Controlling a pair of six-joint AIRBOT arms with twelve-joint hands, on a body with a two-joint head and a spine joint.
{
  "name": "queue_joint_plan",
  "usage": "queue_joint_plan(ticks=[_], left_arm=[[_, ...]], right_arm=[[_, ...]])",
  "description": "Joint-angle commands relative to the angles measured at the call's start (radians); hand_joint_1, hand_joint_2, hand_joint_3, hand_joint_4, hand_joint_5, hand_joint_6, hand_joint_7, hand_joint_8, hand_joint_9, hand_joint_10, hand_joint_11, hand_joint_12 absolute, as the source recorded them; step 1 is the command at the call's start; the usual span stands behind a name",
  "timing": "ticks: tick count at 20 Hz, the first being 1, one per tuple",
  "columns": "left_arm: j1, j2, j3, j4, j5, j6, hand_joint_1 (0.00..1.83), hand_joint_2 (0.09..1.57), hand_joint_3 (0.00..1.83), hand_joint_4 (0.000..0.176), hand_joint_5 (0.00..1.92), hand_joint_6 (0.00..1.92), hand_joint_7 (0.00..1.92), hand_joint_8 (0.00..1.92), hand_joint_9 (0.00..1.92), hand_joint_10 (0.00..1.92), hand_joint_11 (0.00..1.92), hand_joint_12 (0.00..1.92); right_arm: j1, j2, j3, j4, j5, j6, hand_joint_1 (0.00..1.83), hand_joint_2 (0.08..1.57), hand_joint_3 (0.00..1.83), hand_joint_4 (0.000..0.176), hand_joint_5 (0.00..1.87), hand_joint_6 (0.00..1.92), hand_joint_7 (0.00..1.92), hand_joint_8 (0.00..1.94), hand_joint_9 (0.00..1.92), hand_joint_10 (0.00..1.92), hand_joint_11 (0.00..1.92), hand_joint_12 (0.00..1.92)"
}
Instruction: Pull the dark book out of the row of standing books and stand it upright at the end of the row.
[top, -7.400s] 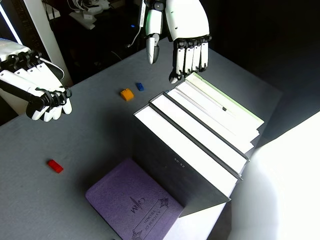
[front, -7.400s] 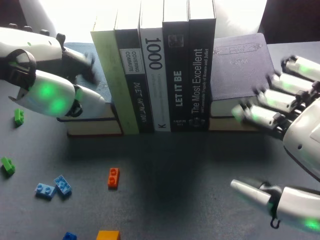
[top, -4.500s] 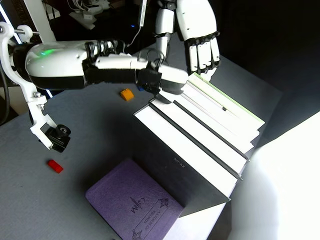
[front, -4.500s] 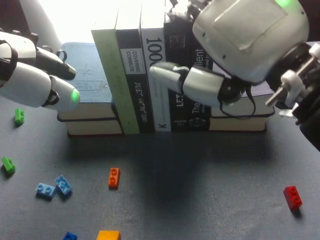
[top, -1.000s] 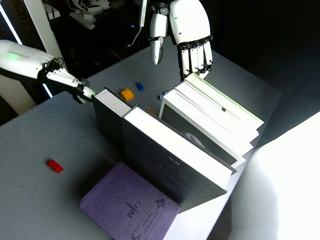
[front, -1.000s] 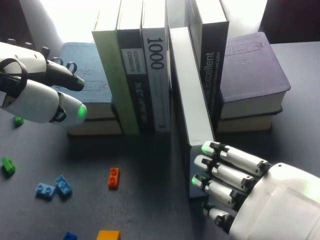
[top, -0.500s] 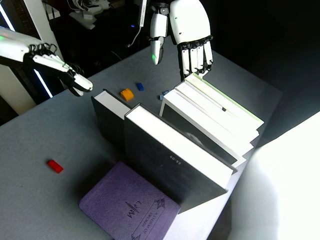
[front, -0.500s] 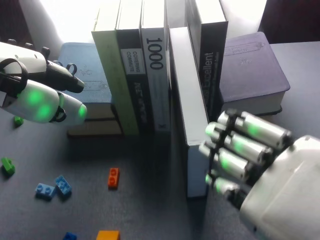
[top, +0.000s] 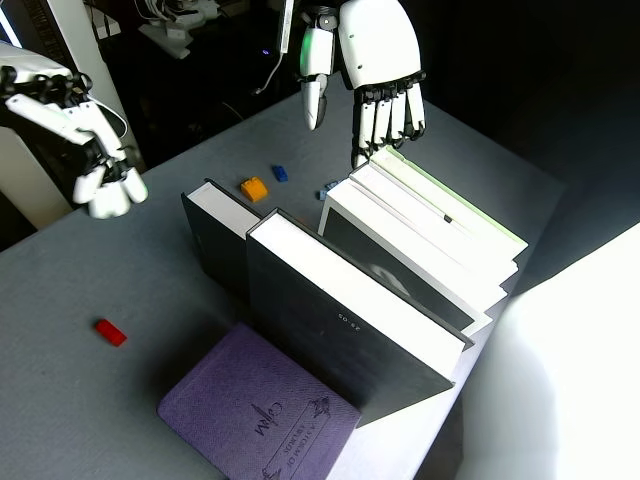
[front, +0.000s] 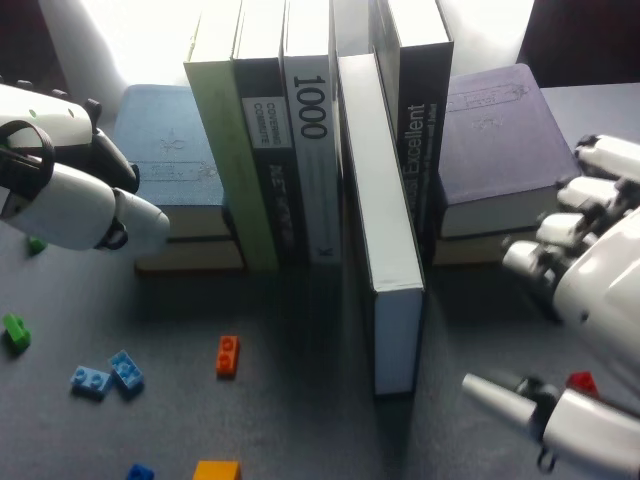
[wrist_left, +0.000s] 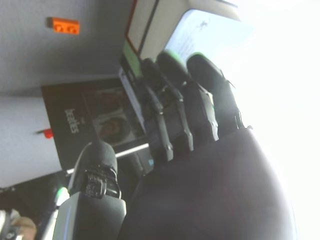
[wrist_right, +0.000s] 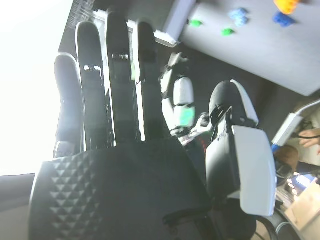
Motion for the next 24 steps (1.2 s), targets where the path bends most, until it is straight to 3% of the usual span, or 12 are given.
queue_joint_plan(ticks=[1, 3, 4, 6, 8, 9, 13, 17, 19, 24], left_arm=[[-0.010, 0.010, -0.001, 0.027, -0.074, 0.006, 0.16, 1.35, 0.00, 0.000, 0.56, 1.22, 0.63, 1.44, 0.52, 1.66, 0.34, 1.92], [-0.011, 0.010, -0.001, 0.027, -0.074, 0.006, 0.16, 1.35, 0.00, 0.000, 0.56, 1.22, 0.63, 1.44, 0.52, 1.66, 0.34, 1.92], [-0.011, 0.010, -0.001, 0.027, -0.074, 0.007, 0.12, 1.36, 0.00, 0.000, 0.57, 1.30, 0.72, 1.48, 0.59, 1.72, 0.39, 1.92], [-0.011, 0.010, -0.001, 0.027, -0.074, 0.008, 0.15, 1.36, 0.00, 0.000, 0.57, 1.50, 0.73, 1.68, 0.63, 1.92, 0.46, 1.92], [-0.011, 0.010, -0.001, 0.027, -0.074, 0.008, 0.17, 1.35, 0.00, 0.000, 0.58, 1.53, 0.74, 1.72, 0.67, 1.92, 0.50, 1.92], [-0.011, 0.010, -0.002, 0.027, -0.074, 0.008, 0.16, 1.35, 0.00, 0.000, 0.56, 1.42, 0.73, 1.68, 0.64, 1.92, 0.49, 1.92], [-0.013, 0.010, -0.002, 0.027, -0.074, 0.016, 0.15, 1.35, 0.00, 0.000, 0.54, 1.37, 0.71, 1.68, 0.62, 1.92, 0.46, 1.92], [-0.014, 0.010, -0.003, 0.027, -0.074, 0.017, 0.12, 1.36, 0.00, 0.000, 0.52, 1.52, 0.71, 1.74, 0.63, 1.92, 0.48, 1.92], [-0.014, 0.010, -0.003, 0.026, -0.074, 0.017, 0.16, 1.35, 0.00, 0.000, 0.52, 1.51, 0.72, 1.72, 0.63, 1.92, 0.48, 1.92], [-0.013, 0.010, -0.003, 0.026, -0.074, 0.017, 0.17, 1.35, 0.00, 0.000, 0.49, 1.52, 0.69, 1.73, 0.62, 1.92, 0.48, 1.92]], right_arm=[[0.015, 0.012, 0.006, -0.078, 0.072, 0.018, 0.07, 1.19, 0.00, 0.000, 0.71, 1.21, 0.78, 1.39, 0.57, 1.70, 0.31, 1.92], [0.014, 0.012, 0.025, -0.078, 0.067, 0.050, 0.07, 1.19, 0.00, 0.000, 0.71, 1.21, 0.78, 1.39, 0.57, 1.70, 0.31, 1.92], [0.013, 0.012, 0.035, -0.078, 0.065, 0.068, 0.08, 1.20, 0.00, 0.000, 0.72, 1.29, 0.79, 1.47, 0.60, 1.78, 0.33, 1.92], [0.011, 0.012, 0.052, -0.078, 0.058, 0.107, 0.05, 1.20, 0.00, 0.000, 0.73, 1.30, 0.83, 1.54, 0.65, 1.87, 0.40, 1.92], [0.005, 0.012, 0.063, -0.078, 0.056, 0.136, 0.06, 1.20, 0.00, 0.000, 0.72, 1.30, 0.82, 1.54, 0.65, 1.87, 0.42, 1.92], [0.001, 0.012, 0.068, -0.077, 0.055, 0.150, 0.06, 1.20, 0.00, 0.000, 0.72, 1.31, 0.82, 1.54, 0.65, 1.86, 0.42, 1.92], [-0.009, 0.012, 0.091, -0.067, 0.026, 0.218, 0.06, 1.21, 0.00, 0.000, 0.70, 1.31, 0.82, 1.48, 0.66, 1.80, 0.42, 1.92], [-0.017, 0.013, 0.092, -0.035, 0.003, 0.211, 0.06, 1.21, 0.00, 0.000, 0.72, 1.29, 0.82, 1.46, 0.64, 1.80, 0.41, 1.92], [-0.015, 0.012, 0.097, 0.037, -0.001, 0.208, 0.07, 1.21, 0.00, 0.000, 0.70, 1.32, 0.81, 1.45, 0.63, 1.78, 0.41, 1.92], [-0.012, 0.011, 0.102, 0.047, -0.054, 0.214, 0.06, 1.21, 0.00, 0.000, 0.69, 1.33, 0.78, 1.45, 0.59, 1.76, 0.34, 1.92]])
